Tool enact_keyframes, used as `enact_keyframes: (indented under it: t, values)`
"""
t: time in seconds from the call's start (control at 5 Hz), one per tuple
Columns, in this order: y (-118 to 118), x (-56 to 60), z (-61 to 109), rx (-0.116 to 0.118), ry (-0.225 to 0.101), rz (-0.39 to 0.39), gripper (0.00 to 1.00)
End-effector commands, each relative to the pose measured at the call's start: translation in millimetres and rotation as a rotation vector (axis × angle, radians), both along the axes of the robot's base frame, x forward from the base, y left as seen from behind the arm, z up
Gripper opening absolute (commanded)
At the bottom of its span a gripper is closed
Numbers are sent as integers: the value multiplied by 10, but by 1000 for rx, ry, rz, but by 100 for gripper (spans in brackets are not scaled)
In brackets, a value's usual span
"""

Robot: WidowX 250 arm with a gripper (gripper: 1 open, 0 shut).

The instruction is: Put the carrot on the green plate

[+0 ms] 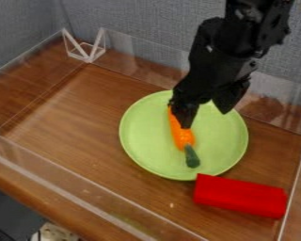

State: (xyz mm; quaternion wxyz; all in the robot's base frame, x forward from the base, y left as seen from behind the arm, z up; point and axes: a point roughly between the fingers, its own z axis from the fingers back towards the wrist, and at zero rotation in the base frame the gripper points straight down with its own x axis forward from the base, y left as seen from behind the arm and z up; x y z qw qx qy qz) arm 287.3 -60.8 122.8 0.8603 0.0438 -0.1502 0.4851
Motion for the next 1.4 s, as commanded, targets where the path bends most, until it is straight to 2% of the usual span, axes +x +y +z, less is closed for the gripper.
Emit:
enact_keyframes:
  t: [0.0,0.2,0.4,0.6,0.8,1.0,1.2]
  values:
    - [152,45,189,-26,-58,-87,100]
    - [191,137,156,-27,-74,-29,100]
    - [172,183,65,-10,-76,-13,100]
    - [158,256,-16,3,-81,56,100]
    - [133,305,-50,13,-90,96,0]
    - [85,343,-33,25,-108,103,100]
    - [79,329,23,20,-119,17,100]
